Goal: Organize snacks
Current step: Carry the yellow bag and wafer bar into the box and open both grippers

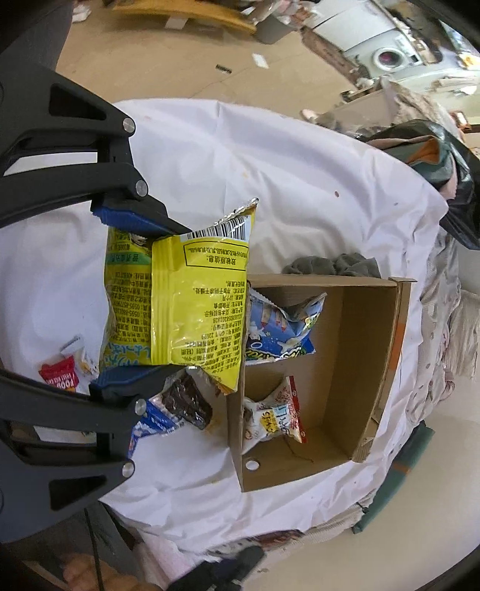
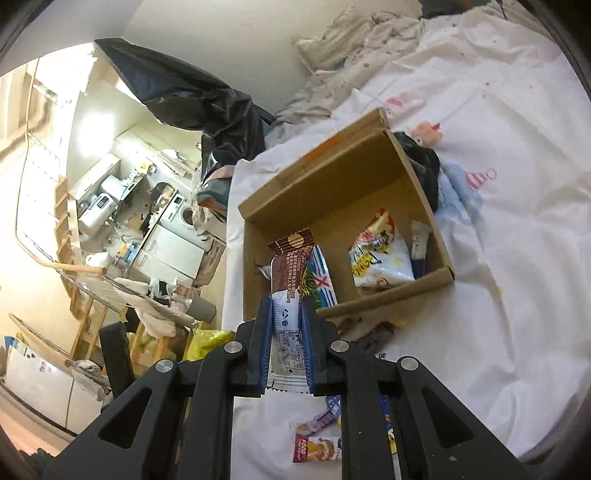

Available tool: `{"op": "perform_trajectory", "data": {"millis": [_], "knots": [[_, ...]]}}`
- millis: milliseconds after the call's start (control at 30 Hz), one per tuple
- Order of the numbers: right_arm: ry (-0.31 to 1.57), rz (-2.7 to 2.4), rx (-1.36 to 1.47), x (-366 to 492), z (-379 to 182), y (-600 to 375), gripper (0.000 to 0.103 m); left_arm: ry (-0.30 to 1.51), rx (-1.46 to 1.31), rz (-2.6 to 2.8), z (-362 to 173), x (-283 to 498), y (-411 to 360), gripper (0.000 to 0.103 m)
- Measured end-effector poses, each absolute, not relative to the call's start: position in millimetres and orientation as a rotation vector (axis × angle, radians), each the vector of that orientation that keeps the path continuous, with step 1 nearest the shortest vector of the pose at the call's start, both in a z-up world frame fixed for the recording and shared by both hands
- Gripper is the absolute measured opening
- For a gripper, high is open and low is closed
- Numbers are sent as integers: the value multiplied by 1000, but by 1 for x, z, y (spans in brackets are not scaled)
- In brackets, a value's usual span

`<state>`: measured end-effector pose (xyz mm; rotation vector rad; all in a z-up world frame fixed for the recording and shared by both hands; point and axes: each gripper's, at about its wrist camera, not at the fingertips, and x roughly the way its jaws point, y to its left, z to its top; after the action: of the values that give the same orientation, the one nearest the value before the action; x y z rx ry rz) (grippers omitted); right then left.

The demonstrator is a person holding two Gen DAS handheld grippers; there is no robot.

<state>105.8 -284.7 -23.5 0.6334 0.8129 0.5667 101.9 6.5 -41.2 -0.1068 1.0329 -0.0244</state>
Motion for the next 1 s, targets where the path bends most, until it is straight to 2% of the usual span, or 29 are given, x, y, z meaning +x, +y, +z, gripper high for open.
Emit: {"op": "perform_trajectory", "data": {"millis": [500, 1000], "knots": [[822, 543, 601, 126, -15, -285, 15, 932, -81, -26, -8, 124, -8, 56], [876, 439, 503, 187, -23, -287, 16, 897, -56, -75, 10, 197, -34, 56]]}}
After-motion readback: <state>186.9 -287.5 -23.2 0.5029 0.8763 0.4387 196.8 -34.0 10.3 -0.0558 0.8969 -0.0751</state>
